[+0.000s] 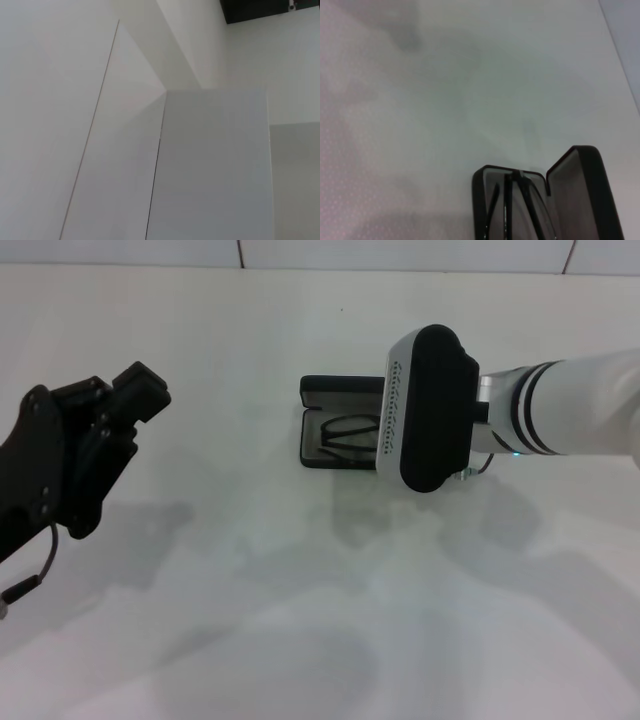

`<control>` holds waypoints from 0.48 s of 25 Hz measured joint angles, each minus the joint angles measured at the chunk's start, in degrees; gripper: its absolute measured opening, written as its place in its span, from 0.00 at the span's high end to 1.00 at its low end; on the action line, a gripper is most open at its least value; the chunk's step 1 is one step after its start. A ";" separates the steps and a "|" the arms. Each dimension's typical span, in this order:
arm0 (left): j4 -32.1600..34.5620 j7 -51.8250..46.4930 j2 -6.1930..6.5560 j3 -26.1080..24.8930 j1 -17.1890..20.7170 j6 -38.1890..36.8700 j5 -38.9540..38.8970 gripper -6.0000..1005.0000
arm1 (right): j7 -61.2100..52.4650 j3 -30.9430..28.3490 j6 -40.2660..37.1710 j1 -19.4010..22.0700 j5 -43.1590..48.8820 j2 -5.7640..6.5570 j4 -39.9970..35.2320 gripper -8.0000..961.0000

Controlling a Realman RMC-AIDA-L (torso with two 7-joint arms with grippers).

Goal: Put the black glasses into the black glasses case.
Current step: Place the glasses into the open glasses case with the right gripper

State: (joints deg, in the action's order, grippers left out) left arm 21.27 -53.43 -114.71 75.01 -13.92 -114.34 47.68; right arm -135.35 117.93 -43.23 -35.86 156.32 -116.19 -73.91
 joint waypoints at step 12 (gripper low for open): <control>0.00 0.53 -0.16 0.31 0.23 -0.05 0.05 0.93 | -1.31 -0.31 0.93 0.48 0.17 0.00 0.26 0.81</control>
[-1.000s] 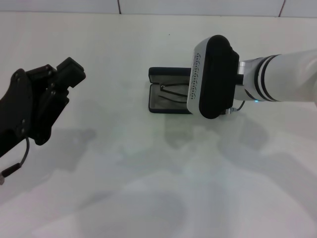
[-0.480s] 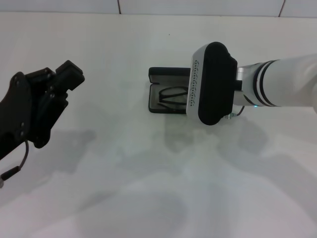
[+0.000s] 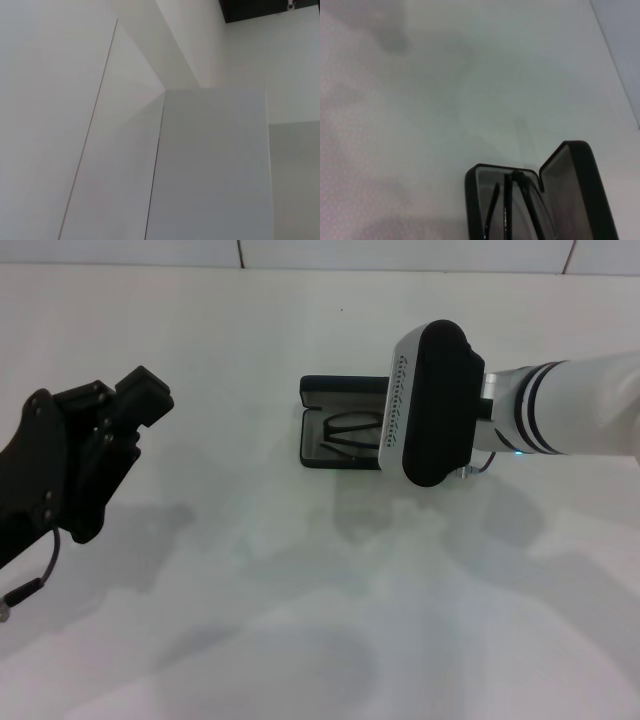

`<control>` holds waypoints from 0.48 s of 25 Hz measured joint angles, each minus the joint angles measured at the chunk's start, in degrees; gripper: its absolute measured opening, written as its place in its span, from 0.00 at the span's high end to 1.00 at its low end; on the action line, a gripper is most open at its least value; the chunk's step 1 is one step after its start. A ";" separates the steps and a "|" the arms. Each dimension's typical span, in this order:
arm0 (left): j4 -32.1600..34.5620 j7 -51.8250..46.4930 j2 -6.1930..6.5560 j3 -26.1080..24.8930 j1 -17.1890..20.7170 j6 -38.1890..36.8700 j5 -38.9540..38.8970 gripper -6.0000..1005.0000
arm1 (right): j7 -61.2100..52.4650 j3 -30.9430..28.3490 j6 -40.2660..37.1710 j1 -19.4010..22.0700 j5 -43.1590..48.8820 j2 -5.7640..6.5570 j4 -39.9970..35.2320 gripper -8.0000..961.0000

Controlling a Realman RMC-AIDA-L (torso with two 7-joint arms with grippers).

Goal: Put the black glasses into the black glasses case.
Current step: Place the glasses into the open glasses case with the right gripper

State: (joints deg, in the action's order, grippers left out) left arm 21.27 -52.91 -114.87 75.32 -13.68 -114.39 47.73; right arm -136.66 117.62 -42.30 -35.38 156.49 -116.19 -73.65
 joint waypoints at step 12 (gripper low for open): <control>0.00 0.00 -0.01 0.00 -0.02 -0.04 -0.01 0.93 | -0.01 -0.03 0.18 0.05 -0.01 0.00 0.52 0.78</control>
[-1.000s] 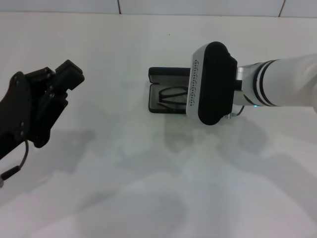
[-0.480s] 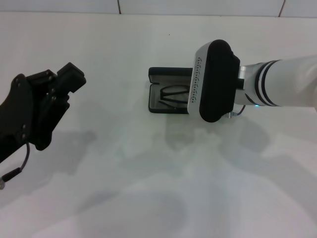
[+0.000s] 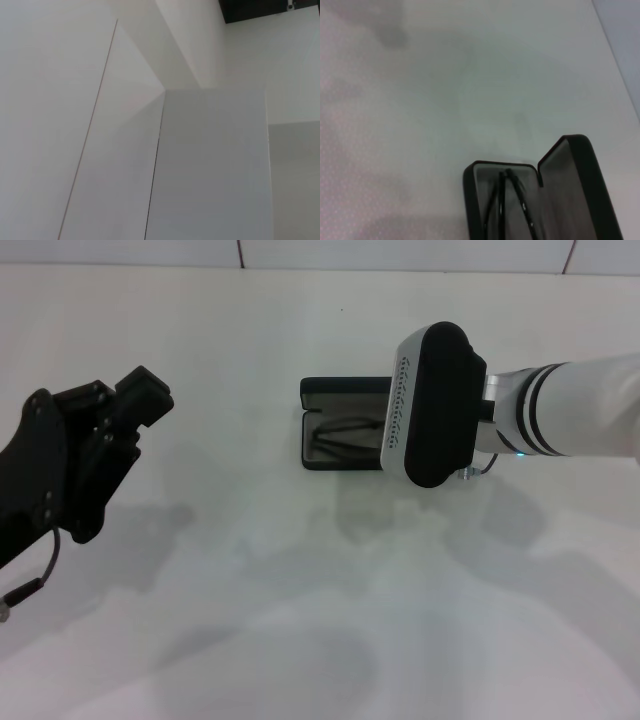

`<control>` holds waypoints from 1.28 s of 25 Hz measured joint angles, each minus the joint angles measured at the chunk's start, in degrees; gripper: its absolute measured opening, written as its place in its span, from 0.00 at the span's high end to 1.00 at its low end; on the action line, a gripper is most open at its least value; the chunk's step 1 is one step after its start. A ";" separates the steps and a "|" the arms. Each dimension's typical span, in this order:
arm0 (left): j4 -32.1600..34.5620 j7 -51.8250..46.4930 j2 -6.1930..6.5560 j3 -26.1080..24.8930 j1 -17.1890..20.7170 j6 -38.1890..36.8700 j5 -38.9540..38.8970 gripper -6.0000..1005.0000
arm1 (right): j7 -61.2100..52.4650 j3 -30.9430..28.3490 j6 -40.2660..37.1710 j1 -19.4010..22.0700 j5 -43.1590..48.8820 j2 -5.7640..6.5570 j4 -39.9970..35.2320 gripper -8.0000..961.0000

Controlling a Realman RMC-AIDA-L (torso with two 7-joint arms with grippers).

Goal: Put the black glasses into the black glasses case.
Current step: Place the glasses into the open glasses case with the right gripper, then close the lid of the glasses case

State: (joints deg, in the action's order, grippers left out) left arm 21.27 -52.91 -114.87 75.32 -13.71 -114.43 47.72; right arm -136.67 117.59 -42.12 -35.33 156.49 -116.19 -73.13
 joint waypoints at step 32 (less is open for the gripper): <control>1.90 -7.46 3.99 -1.20 -11.16 7.57 3.80 0.93 | 16.42 -30.94 -29.33 28.46 -41.84 1.16 -27.34 0.78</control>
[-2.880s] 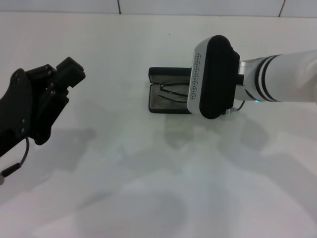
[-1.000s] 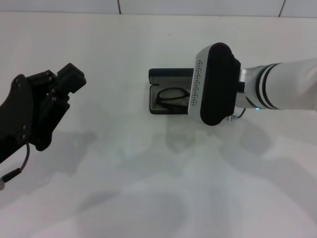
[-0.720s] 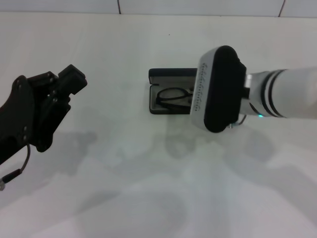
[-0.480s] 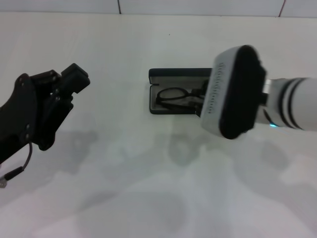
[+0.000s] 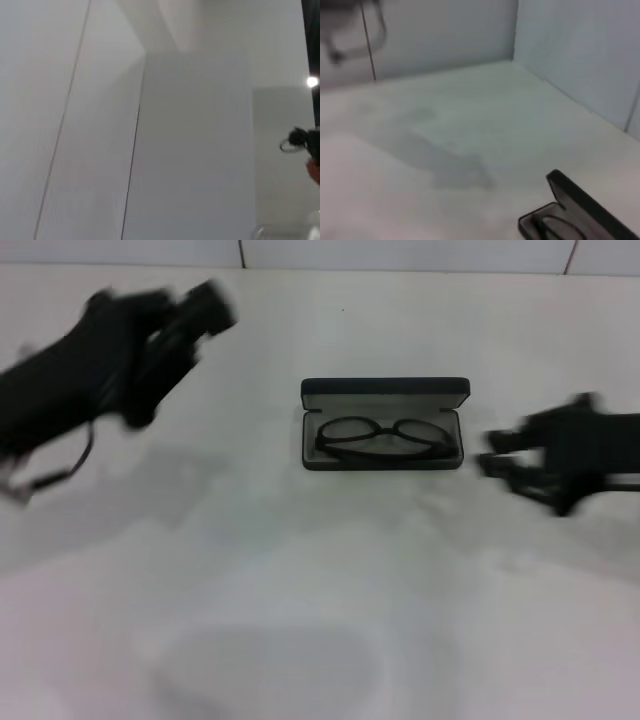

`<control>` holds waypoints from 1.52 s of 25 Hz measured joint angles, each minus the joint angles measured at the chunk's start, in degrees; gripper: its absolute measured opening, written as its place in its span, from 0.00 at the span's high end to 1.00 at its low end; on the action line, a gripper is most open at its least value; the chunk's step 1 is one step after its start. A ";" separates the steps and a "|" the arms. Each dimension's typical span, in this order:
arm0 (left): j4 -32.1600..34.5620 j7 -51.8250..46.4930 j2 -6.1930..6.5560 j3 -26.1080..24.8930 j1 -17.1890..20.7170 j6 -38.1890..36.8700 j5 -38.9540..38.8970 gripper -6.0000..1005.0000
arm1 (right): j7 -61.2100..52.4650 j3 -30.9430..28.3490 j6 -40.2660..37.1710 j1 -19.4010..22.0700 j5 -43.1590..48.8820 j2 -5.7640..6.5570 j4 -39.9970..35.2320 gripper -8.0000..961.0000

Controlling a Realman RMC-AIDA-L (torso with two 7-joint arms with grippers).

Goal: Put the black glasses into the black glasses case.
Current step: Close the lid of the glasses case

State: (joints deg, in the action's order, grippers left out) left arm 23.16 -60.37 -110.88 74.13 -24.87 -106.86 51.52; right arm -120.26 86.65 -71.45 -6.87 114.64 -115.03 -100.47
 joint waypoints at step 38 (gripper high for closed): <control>2.37 -17.43 -8.50 0.49 -22.98 54.90 39.68 0.79 | 25.49 -44.54 -32.18 -2.09 -16.58 -0.11 40.07 0.77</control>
State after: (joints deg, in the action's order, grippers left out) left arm 25.54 -77.80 -119.37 74.62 -47.85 -51.97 91.21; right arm -94.77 42.11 -103.63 -8.96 98.07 -115.13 -60.40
